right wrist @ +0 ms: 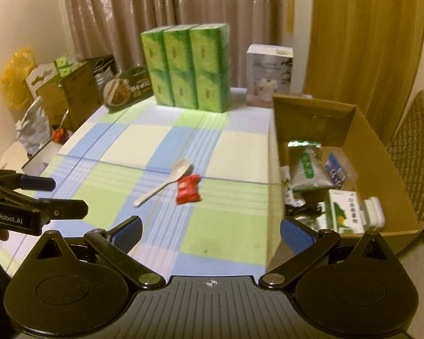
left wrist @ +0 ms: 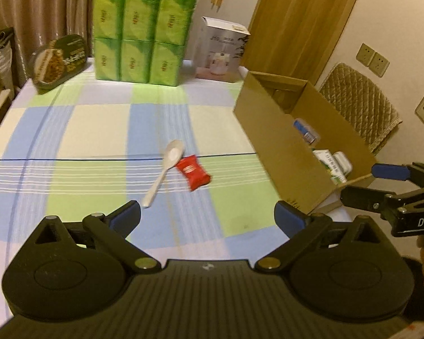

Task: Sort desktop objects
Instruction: 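Withdraw both open grippers from the box back over the table, then lower the right gripper onto the red candy packet while the left approaches the white spoon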

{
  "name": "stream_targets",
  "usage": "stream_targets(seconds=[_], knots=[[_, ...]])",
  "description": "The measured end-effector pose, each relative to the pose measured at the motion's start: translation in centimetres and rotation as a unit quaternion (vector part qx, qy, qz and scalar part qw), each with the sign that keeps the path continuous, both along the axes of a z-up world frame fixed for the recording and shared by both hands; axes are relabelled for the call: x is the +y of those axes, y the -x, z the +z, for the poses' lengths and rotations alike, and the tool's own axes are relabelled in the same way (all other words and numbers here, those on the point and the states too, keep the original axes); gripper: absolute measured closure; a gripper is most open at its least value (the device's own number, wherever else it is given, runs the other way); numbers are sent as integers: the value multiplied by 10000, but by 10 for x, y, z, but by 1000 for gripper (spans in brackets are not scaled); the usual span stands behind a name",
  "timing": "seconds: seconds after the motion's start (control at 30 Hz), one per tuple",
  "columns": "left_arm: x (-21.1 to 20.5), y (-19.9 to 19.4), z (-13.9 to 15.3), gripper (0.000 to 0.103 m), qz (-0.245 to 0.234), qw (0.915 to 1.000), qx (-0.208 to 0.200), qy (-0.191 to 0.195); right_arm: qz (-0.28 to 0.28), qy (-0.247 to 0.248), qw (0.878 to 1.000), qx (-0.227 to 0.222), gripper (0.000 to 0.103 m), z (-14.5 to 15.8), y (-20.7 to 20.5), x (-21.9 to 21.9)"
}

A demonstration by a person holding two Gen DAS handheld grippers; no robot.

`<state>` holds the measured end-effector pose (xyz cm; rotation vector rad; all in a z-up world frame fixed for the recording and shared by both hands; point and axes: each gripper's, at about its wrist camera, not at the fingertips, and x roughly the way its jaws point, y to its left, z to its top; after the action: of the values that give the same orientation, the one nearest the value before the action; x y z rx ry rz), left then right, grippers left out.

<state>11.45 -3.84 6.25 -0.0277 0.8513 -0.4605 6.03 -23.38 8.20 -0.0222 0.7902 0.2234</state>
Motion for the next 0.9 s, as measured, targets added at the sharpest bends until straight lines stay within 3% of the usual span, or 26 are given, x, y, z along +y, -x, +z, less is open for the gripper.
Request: stream_targets(seconds=[0.5,0.9], knots=[[40,9,-27,4,-61,9991,-58,-414,230,2,9993,301,2,-38,3,23],[47,-18,-53,5,-148,9976,-65,-671,315,-102,9986,423,2,-68,-20,32]])
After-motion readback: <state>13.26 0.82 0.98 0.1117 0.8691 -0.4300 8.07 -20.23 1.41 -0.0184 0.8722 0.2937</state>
